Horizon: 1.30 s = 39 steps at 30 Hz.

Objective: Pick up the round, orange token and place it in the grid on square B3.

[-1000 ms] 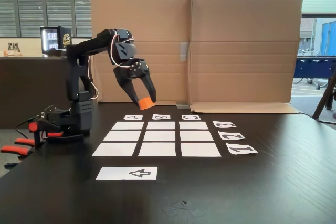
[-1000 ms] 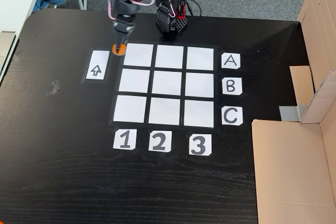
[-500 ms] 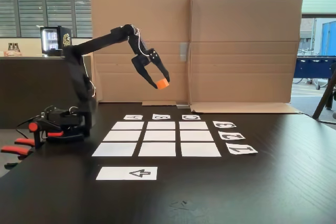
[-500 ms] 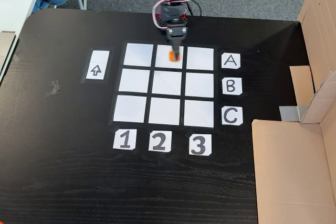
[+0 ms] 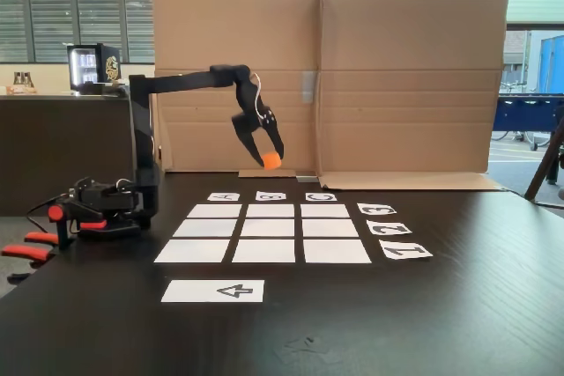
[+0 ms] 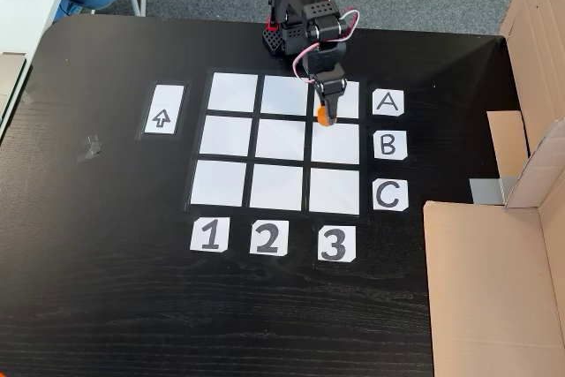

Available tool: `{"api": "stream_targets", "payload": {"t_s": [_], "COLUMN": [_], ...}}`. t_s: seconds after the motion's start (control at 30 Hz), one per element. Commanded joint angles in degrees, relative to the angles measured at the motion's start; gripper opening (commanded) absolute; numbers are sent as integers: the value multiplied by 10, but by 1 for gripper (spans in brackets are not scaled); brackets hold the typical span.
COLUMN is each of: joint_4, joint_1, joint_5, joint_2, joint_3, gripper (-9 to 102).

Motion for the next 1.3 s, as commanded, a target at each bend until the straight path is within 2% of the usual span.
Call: {"api": "stream_targets", "payload": {"t_s": [0.0,0.83,0.87,0.97,1.07,1.27], "joint_4": [-20,-83,-83,-83,-83,-108], "joint_1": [-6,-25,-25,-23,-20,-20], "joint_5": [11,19,19,25,41,61], "joint_2": [-19,-112,-114,-117,-117,-91], "joint_3": [6,34,34,35,36,63], "gripper": [-1,-1,1,20,32,44]}}
